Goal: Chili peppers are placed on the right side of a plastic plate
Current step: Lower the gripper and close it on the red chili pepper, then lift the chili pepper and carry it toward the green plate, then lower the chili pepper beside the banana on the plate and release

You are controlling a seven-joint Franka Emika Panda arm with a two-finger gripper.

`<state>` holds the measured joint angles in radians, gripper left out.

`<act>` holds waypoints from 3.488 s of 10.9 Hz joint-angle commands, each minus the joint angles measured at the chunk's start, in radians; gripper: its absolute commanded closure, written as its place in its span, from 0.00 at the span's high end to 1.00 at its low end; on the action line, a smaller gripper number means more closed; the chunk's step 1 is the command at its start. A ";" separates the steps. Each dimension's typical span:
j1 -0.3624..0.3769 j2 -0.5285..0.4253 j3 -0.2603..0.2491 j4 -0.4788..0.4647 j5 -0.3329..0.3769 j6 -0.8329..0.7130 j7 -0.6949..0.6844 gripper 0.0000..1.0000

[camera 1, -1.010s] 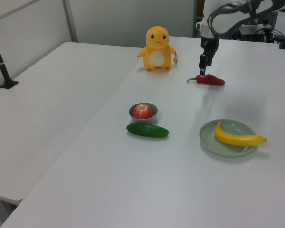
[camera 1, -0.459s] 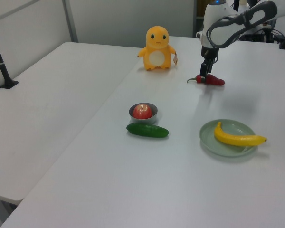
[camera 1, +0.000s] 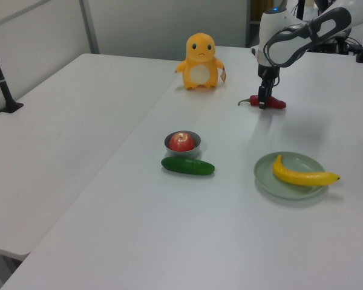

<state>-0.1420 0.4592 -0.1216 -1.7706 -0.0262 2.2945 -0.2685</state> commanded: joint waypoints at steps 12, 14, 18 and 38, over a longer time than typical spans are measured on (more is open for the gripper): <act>0.074 -0.345 0.005 -0.018 0.038 -0.330 0.015 0.18; 0.132 -0.430 0.005 -0.021 0.048 -0.540 0.015 0.20; 0.165 -0.468 0.034 -0.076 0.164 -0.714 0.032 0.20; 0.203 -0.413 0.191 -0.485 0.169 -0.148 0.255 0.84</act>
<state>0.0561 0.0664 0.0744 -2.2655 0.1418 2.1764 -0.0281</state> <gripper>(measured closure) 0.225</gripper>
